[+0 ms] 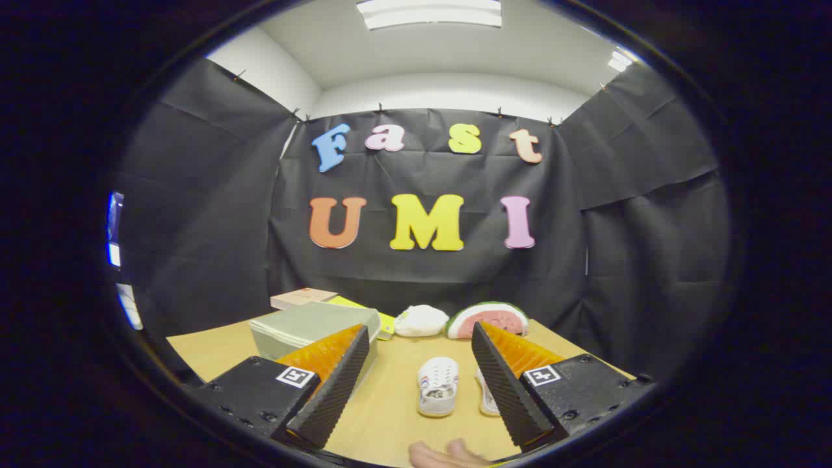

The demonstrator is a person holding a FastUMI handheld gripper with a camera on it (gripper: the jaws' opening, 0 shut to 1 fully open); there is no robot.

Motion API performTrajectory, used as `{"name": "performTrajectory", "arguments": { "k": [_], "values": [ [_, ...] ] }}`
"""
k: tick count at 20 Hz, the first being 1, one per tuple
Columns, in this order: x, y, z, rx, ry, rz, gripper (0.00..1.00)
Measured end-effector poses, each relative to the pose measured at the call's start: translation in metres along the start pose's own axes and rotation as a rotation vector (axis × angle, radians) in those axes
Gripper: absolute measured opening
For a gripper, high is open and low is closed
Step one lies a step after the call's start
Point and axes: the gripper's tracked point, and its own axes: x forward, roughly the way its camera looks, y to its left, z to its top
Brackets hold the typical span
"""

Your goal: Open the storage box then place both shoes into the box .Put the left shoe in first, then the right shoe, with the right side of both shoes facing outward in a uniform manner.

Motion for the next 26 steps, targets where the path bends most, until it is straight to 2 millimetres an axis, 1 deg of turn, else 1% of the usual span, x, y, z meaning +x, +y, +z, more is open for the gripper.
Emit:
{"name": "performTrajectory", "arguments": {
  "k": [1,2,3,6,8,11,15,17,20,21,24,26],
  "values": [
    [-0.001,-0.002,0.001,0.005,-0.001,-0.016,1.00],
    [-0.001,-0.011,0.002,0.007,-0.004,-0.033,1.00],
    [-0.001,-0.013,0.000,-0.005,-0.002,-0.050,1.00],
    [-0.007,-0.005,0.000,-0.049,-0.017,-0.070,1.00],
    [-0.011,-0.007,0.001,-0.044,-0.026,-0.095,1.00],
    [-0.010,-0.001,-0.001,-0.018,-0.019,-0.091,1.00],
    [-0.007,0.000,-0.004,-0.016,0.008,-0.090,1.00],
    [0.000,-0.004,-0.004,0.010,0.025,-0.092,1.00],
    [0.018,0.003,0.001,0.091,0.033,-0.023,1.00],
    [0.026,0.004,0.004,0.118,0.042,0.004,1.00],
    [0.054,-0.007,0.001,0.146,0.094,0.009,1.00],
    [0.072,-0.005,0.003,0.147,0.119,0.025,1.00]
  ]
}}
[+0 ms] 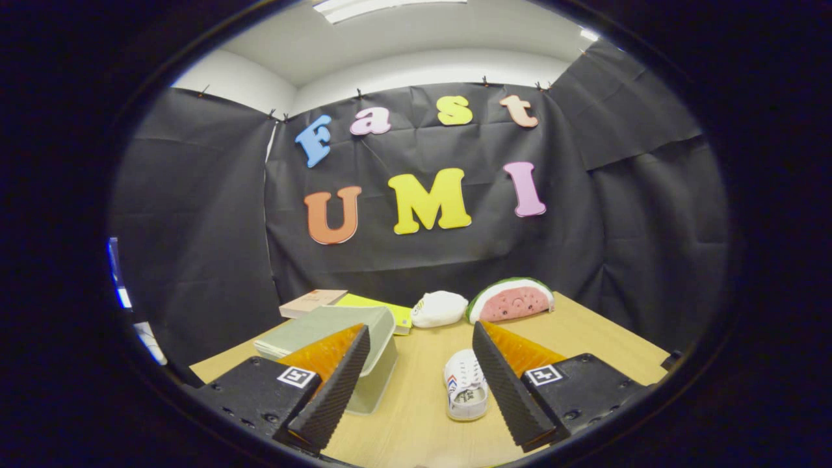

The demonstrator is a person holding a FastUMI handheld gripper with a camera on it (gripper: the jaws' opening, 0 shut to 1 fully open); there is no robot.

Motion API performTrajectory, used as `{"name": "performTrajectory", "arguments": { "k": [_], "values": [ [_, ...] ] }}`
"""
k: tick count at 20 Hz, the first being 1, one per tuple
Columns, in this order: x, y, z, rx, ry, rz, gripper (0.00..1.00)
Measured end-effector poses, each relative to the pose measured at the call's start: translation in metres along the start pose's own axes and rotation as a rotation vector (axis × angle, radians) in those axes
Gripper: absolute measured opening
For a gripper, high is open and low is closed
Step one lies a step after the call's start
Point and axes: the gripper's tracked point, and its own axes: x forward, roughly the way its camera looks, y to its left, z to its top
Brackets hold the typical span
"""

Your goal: Open the storage box then place both shoes into the box .Put the left shoe in first, then the right shoe, with the right side of both shoes facing outward in a uniform manner.

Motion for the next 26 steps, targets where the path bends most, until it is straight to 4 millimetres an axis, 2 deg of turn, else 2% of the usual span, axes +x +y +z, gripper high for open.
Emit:
{"name": "performTrajectory", "arguments": {
  "k": [3,6,11,14,16,19,22,26],
  "values": [
    [0.032,0.005,-0.002,0.060,0.084,0.068,1.00],
    [0.069,0.016,-0.009,0.195,0.198,0.204,1.00],
    [0.125,0.030,-0.030,0.414,0.398,0.436,1.00],
    [0.152,0.040,-0.045,0.542,0.512,0.568,1.00],
    [0.169,0.040,-0.056,0.597,0.580,0.620,1.00],
    [0.181,0.057,-0.051,0.730,0.617,0.787,1.00],
    [0.194,0.061,-0.062,0.835,0.684,0.873,1.00],
    [0.208,0.059,-0.081,0.924,0.759,0.899,0.99]
  ]
}}
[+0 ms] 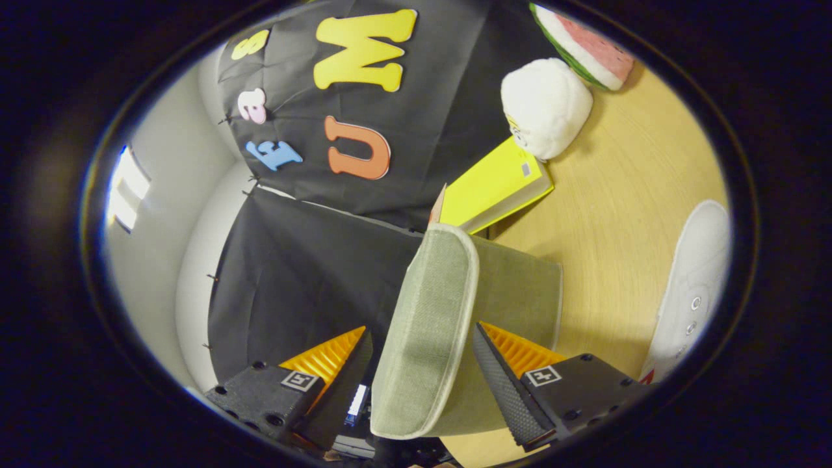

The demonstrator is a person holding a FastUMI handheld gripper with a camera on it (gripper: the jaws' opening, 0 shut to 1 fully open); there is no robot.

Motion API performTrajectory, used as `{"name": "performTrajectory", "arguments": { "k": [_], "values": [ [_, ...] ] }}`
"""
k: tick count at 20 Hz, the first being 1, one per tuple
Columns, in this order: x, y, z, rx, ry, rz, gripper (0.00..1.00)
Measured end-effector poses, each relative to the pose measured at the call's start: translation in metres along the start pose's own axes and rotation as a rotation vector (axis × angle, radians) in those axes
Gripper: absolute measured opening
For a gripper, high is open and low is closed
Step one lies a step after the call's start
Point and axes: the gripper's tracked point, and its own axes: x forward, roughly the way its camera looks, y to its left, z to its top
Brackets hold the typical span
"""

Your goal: Open the storage box then place both shoes into the box .Put the left shoe in first, then the right shoe, with the right side of both shoes facing outward in a uniform manner.

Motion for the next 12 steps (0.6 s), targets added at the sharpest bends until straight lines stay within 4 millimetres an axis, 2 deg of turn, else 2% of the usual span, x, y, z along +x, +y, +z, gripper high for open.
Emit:
{"name": "performTrajectory", "arguments": {
  "k": [1,5,6,9,12],
  "values": [
    [0.004,-0.004,0.000,0.020,0.012,0.013,0.99],
    [0.013,0.005,-0.007,0.044,0.111,0.094,0.97],
    [0.013,0.006,-0.003,0.053,0.106,0.097,0.96],
    [0.011,0.013,-0.005,0.058,0.112,0.124,0.70],
    [-0.001,0.029,-0.005,0.058,0.115,0.189,0.44]
  ]
}}
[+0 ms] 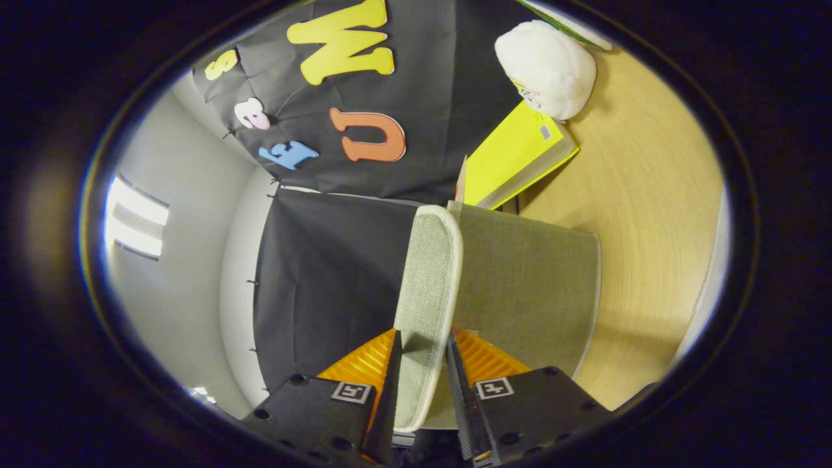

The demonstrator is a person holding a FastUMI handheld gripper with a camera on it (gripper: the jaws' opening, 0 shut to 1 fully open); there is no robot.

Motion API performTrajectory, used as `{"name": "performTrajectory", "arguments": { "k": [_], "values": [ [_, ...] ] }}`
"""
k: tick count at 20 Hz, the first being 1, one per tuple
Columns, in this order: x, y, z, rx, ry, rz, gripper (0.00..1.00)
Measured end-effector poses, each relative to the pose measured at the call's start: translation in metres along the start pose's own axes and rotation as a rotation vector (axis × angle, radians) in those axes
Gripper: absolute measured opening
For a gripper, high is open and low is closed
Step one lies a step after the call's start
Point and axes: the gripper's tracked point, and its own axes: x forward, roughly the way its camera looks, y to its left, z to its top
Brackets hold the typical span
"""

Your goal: Open the storage box then place both shoes into the box .Put the left shoe in first, then the right shoe, with the right side of both shoes facing outward in a uniform manner.

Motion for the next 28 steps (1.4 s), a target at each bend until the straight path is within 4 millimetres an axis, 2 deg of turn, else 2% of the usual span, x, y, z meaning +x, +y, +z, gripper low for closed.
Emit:
{"name": "performTrajectory", "arguments": {
  "k": [3,4,5,9,13,20,25,28],
  "values": [
    [-0.003,0.015,-0.002,-0.015,-0.003,0.011,0.26],
    [-0.002,0.016,-0.002,-0.019,-0.004,0.001,0.13],
    [0.000,0.023,-0.004,-0.024,-0.001,-0.003,0.09],
    [0.009,0.057,-0.009,-0.071,-0.003,-0.015,0.05],
    [0.032,0.094,-0.012,-0.125,-0.008,-0.049,0.05],
    [0.097,0.143,-0.017,-0.176,-0.010,-0.073,0.05],
    [0.172,0.164,-0.026,-0.213,-0.002,-0.098,0.05],
    [0.218,0.164,-0.027,-0.230,-0.027,-0.129,0.08]
  ]
}}
